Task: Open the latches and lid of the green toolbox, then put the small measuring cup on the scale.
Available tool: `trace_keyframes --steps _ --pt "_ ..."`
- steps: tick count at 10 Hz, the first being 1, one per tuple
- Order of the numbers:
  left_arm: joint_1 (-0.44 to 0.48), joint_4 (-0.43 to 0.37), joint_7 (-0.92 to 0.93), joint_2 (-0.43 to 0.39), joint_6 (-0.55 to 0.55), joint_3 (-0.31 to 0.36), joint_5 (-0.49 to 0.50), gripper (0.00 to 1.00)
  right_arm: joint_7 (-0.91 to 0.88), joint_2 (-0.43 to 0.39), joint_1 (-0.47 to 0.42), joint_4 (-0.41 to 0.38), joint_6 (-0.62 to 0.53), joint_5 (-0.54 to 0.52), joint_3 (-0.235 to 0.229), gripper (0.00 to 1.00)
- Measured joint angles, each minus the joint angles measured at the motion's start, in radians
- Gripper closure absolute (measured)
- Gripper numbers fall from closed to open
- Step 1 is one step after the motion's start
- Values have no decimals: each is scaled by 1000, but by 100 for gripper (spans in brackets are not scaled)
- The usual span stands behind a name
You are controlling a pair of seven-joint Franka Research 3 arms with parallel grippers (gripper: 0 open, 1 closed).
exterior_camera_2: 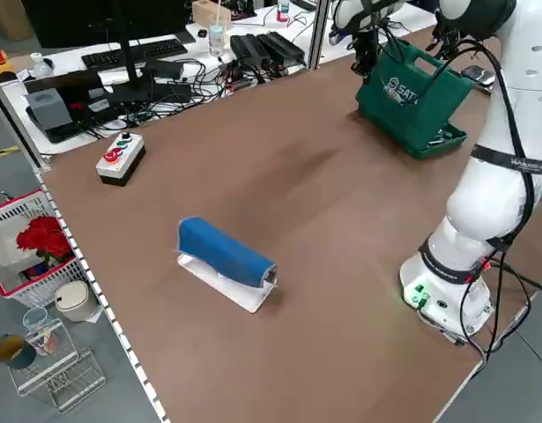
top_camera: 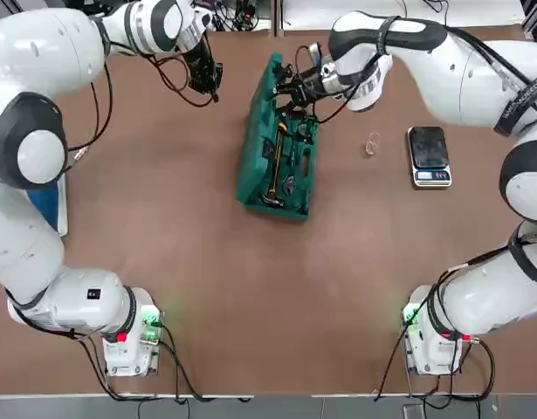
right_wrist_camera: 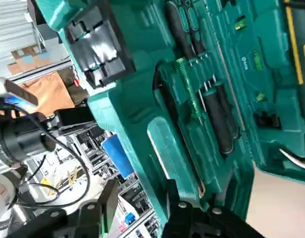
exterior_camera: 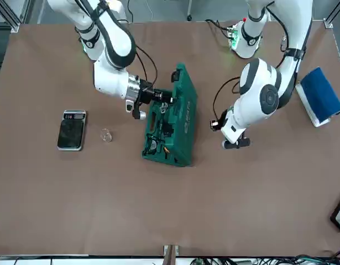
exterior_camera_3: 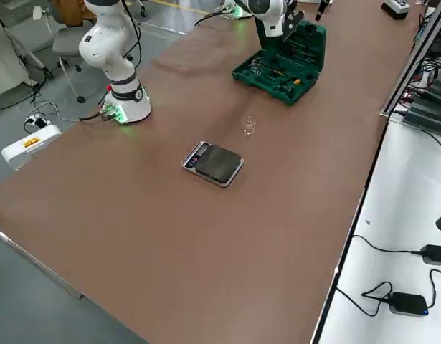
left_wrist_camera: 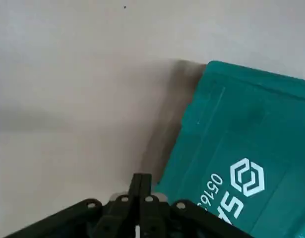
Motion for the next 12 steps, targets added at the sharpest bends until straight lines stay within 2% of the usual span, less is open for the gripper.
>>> trace_keyframes --steps 4,7,10,12 --pt "14 -13 137 17 -42 0 -128 99 81 34 105 75 136 2 1 52" --pt "30 -25 206 12 -85 0 -131 99 87 98 160 121 222 5 1 51" --pt "43 -34 223 11 -95 -1 -132 99 107 132 179 168 249 10 1 51" --pt "48 -35 225 7 -98 1 -133 99 117 137 181 180 262 12 -1 46"
